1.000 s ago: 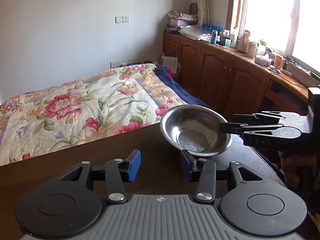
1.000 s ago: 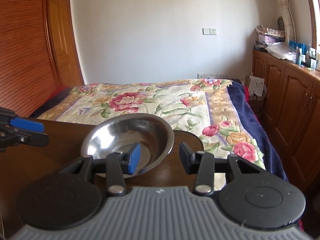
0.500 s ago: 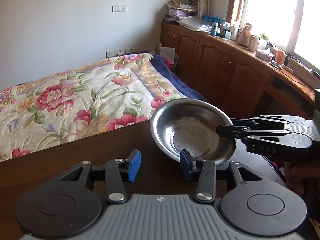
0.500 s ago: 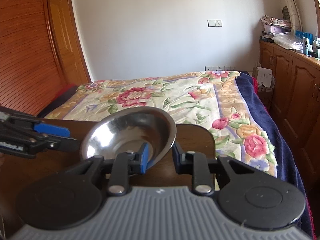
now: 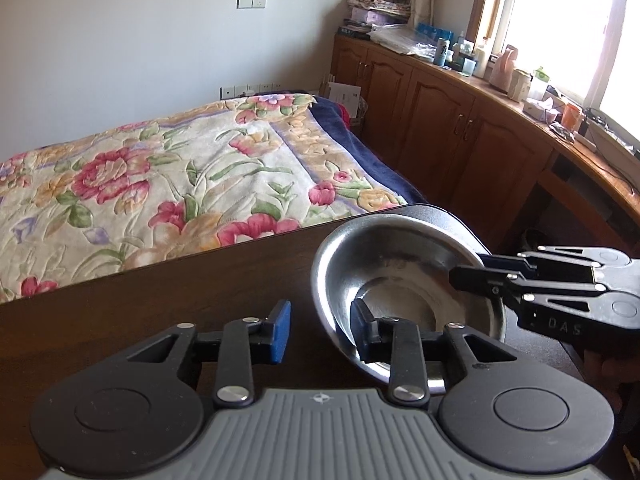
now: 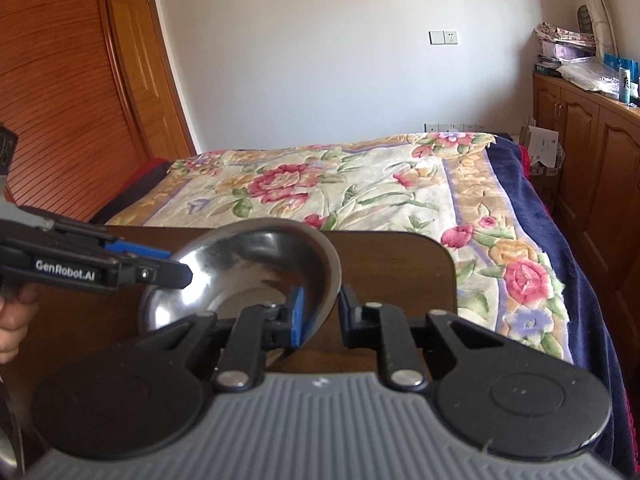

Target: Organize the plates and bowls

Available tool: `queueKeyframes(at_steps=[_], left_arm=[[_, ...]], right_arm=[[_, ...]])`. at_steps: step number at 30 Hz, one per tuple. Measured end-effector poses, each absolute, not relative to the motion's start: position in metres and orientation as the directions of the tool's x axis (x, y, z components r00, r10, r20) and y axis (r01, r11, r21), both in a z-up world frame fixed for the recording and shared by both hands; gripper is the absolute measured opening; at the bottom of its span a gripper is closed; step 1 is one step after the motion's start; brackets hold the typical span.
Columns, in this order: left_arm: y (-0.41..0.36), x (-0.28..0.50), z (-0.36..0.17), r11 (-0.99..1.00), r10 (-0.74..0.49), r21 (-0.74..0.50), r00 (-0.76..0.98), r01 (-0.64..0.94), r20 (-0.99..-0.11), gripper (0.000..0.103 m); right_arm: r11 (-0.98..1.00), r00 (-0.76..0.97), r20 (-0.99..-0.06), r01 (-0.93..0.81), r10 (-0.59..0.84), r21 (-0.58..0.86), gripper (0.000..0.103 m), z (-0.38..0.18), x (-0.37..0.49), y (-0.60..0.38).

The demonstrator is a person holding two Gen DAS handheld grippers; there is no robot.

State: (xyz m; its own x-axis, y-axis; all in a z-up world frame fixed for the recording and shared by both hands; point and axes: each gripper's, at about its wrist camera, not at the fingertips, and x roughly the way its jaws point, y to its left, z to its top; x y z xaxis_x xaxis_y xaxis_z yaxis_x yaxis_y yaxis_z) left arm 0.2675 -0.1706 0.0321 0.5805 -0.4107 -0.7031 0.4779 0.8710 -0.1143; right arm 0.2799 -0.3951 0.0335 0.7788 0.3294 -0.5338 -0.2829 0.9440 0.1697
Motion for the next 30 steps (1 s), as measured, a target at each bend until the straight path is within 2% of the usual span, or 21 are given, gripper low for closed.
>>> queueKeyframes(at_steps=[3, 4, 15, 30], left_arm=[[-0.171, 0.267, 0.031, 0.868, -0.413, -0.117, 0.572, 0.482, -0.709, 0.023], [-0.171, 0.266, 0.032, 0.866, -0.416, -0.119, 0.567, 0.486, -0.711, 0.016], [-0.165, 0.252, 0.048, 0.867, -0.414, -0.098, 0.599, 0.488, -0.685, 0.012], [-0.149, 0.215, 0.088, 0.855, -0.450, -0.081, 0.655, 0.513, -0.607, 0.012]], right_arm=[[0.942, 0.774, -0.537, -0.288, 0.336, 0.175, 0.020, 0.033, 0.278, -0.393], [0.940, 0.772, -0.537, -0.291, 0.341, 0.180, 0.020, 0.033, 0.279, -0.392], [0.940, 0.781, -0.523, -0.274, 0.341, 0.204, 0.011, 0.041, 0.274, -0.391], [0.946, 0.828, -0.458, -0.281, 0.324, 0.160, 0.011, 0.077, 0.247, -0.384]])
